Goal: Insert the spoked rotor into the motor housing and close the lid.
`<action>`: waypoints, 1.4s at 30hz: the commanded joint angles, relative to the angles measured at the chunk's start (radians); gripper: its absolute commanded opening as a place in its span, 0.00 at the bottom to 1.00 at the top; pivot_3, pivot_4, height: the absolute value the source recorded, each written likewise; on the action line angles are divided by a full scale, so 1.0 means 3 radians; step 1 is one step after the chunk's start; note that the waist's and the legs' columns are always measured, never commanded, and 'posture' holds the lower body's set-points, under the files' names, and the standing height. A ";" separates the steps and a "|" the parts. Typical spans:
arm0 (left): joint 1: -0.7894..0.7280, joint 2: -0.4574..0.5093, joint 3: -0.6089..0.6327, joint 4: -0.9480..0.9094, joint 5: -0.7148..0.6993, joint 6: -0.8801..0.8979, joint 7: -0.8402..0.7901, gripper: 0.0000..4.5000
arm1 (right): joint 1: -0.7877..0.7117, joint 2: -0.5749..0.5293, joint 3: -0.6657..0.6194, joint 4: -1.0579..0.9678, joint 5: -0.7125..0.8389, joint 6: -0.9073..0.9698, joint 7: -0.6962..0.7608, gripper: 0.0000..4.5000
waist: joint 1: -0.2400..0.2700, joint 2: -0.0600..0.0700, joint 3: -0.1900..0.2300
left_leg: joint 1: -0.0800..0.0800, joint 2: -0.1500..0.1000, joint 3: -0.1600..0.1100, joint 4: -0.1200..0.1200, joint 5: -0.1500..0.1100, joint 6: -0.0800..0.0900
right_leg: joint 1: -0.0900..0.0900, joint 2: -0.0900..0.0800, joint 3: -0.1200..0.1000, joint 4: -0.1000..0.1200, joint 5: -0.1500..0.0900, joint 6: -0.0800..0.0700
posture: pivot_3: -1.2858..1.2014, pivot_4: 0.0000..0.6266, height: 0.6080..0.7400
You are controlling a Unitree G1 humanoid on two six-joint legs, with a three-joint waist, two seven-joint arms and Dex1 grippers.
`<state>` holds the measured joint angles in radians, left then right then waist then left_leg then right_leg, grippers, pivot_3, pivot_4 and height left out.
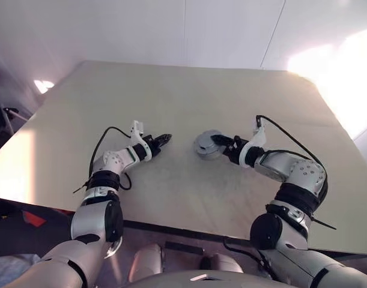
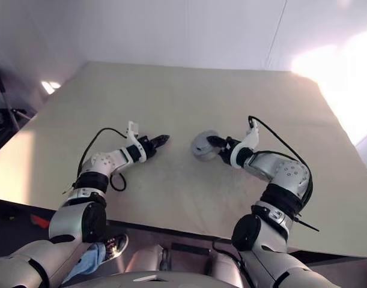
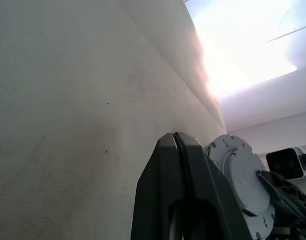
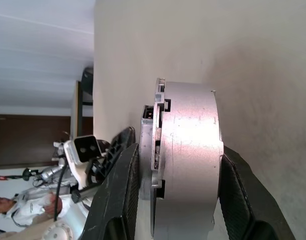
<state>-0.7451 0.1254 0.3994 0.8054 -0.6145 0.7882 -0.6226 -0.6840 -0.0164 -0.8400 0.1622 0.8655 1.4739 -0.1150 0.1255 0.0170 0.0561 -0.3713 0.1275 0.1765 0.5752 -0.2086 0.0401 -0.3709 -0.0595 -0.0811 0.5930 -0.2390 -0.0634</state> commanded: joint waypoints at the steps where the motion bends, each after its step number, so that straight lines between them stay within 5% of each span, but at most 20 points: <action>1: 0.0041 -0.0027 0.0085 -0.0193 -0.0158 0.0038 -0.0031 0.00 | -0.0302 0.0068 -0.0046 0.0039 0.0207 -0.0102 -0.0024 0.48 | -0.0003 0.0000 0.0001 | -0.0002 0.0000 0.0000 0.0000 0.0000 0.0000 | -0.0004 0.0000 0.0000 0.0005 -0.0001 -0.0001 | 0.52 0.00 1.00; 5: 0.0135 -0.0065 0.0175 -0.0380 -0.0355 0.0184 -0.0076 0.20 | -0.0590 0.0156 -0.0107 0.0197 0.0309 -0.0227 -0.0108 0.48 | -0.0004 0.0000 0.0004 | -0.0012 0.0000 0.0001 0.0003 0.0000 0.0000 | -0.0029 -0.0001 0.0000 0.0035 -0.0010 -0.0016 | 0.52 0.00 1.00; 15: 0.0262 -0.0121 0.0365 -0.0614 -0.0792 0.0650 0.0046 0.99 | -0.0871 0.0154 0.0066 0.0531 0.0367 -0.0488 -0.0172 0.48 | 0.0005 0.0000 0.0006 | -0.0031 0.0004 0.0001 0.0010 0.0006 -0.0004 | -0.0052 0.0001 -0.0001 0.0052 -0.0013 -0.0022 | 0.52 0.00 1.00; 26: -0.0035 -0.0217 0.0738 -0.0227 -0.1371 0.1164 0.0136 1.00 | -0.0766 0.0209 0.0222 0.0383 0.0526 -0.0328 -0.0173 0.48 | 0.0007 -0.0002 0.0008 | -0.0033 0.0004 0.0001 0.0014 0.0009 0.0001 | -0.0054 0.0001 0.0000 0.0055 -0.0013 -0.0021 | 0.52 0.00 1.00; 40: -0.0506 -0.0265 0.0633 0.0537 -0.1054 0.0686 -0.0038 1.00 | -0.0704 0.0205 0.0317 0.0269 0.0603 -0.0339 -0.0201 0.48 | 0.0026 -0.0003 0.0008 | -0.0033 0.0005 0.0000 0.0014 0.0009 0.0000 | -0.0054 0.0002 -0.0001 0.0056 -0.0012 -0.0020 | 0.52 0.00 1.00; 42: -0.0506 -0.0274 0.0616 0.0546 -0.1035 0.0663 -0.0064 0.91 | -0.0697 0.0211 0.0322 0.0252 0.0604 -0.0341 -0.0209 0.48 | 0.0027 -0.0003 0.0008 | -0.0034 0.0004 0.0000 0.0014 0.0009 0.0000 | -0.0054 0.0001 -0.0001 0.0057 -0.0012 -0.0020 | 0.52 0.00 1.00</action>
<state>-0.8682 0.0428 0.5875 0.9739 -0.9282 0.9964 -0.6187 -0.8770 0.0458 -0.7611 0.3009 0.9859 1.3794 -0.1864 0.1335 0.0161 0.0586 -0.3813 0.1288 0.1764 0.5796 -0.2060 0.0400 -0.3872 -0.0591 -0.0813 0.6100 -0.2426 -0.0693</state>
